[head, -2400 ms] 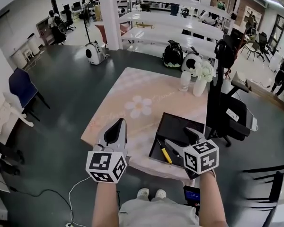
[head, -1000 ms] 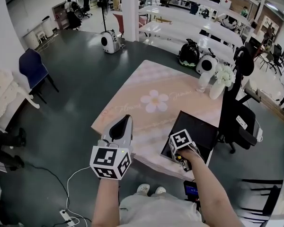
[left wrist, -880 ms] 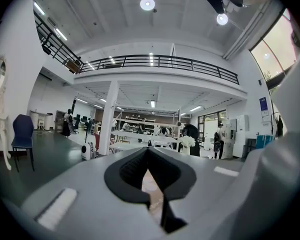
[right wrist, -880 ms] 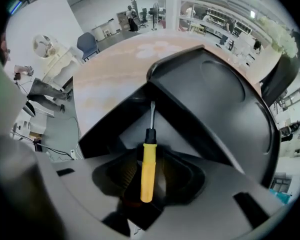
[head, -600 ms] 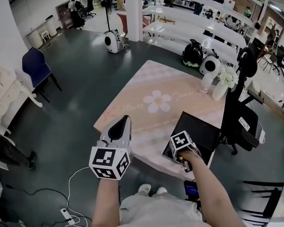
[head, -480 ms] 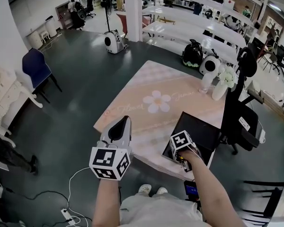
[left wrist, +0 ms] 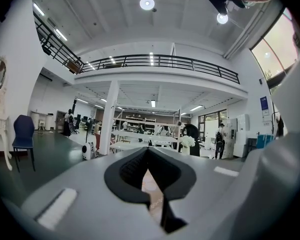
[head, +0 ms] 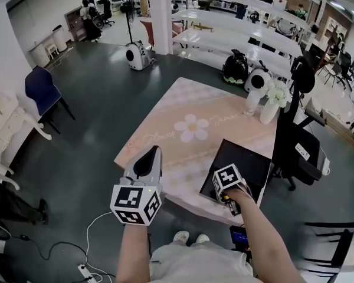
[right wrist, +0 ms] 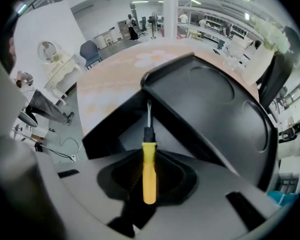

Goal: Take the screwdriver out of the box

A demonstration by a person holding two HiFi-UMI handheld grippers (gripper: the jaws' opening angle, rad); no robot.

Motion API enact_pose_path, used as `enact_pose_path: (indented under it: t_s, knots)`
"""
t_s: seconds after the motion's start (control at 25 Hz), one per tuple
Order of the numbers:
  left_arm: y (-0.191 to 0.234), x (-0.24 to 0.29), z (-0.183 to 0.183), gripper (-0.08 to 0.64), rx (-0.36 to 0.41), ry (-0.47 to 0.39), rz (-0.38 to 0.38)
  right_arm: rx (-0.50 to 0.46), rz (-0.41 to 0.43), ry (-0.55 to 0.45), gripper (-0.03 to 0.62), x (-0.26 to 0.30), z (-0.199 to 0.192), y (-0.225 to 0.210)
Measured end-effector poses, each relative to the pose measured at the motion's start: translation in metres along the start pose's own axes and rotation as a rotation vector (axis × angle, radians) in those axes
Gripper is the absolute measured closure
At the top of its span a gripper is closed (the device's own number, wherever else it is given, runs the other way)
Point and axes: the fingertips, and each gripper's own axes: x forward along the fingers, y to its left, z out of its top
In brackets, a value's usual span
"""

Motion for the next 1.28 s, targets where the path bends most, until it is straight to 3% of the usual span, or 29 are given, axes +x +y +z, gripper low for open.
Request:
enact_pose_path:
  t_s: [0.32,0.8,1.28]
  knots:
    - [-0.016,0.003,0.003,0.556,-0.006,-0.01,-0.047,-0.11,0.031,-0.074,0.511,-0.026,0.003,0.008]
    - [-0.038,0.007,0.01,0.557,0.002,-0.03,-0.094,-0.11,0.036,-0.228,0.511,-0.07,0.015,0.009]
    - [-0.06,0.017,0.025,0.557,0.022,-0.067,-0.138,-0.112,0.011,-0.463,0.511,-0.127,0.019,-0.007]
